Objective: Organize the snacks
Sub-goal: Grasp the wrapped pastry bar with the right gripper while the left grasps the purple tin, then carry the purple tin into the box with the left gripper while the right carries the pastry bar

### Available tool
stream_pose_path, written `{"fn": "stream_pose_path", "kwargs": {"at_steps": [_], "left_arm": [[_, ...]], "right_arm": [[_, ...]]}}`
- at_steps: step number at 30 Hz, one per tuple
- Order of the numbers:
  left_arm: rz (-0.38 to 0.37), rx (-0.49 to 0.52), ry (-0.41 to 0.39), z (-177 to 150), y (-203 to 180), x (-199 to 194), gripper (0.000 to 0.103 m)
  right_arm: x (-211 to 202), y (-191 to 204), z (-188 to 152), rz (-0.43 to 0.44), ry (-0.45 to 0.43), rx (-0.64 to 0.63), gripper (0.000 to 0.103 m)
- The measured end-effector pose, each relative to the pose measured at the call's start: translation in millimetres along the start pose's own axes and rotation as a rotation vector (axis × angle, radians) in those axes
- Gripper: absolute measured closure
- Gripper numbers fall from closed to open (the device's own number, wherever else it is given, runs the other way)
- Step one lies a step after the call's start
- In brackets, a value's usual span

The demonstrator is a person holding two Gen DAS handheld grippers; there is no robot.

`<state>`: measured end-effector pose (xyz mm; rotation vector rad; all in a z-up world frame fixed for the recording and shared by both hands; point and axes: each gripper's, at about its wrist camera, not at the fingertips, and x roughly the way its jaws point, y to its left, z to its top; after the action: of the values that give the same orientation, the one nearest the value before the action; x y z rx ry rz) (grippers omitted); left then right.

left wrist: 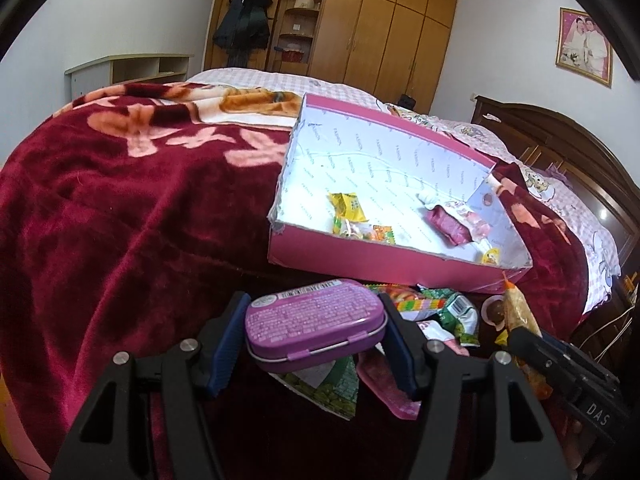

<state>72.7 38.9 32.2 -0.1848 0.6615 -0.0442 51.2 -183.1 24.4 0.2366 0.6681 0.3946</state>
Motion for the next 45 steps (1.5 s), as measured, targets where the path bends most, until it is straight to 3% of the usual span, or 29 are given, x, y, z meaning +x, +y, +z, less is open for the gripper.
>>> {"fn": "stream_pose_path", "kwargs": {"at_steps": [14,27,45], "left_arm": [[-0.044,0.066,-0.001,22,-29,-1,0.037],[-0.053,0.120,-0.007,62,-52,39,0.037],[0.036,0.203,0.027,95,-68,112,0.037]], "right_arm": [[-11,1,24,0.030,-0.032,-0.011,0.065],[-5,-13,55,0.013,-0.042,-0.031,0.065],[23,-32,96,-0.057,-0.033,-0.077,0.065]]}}
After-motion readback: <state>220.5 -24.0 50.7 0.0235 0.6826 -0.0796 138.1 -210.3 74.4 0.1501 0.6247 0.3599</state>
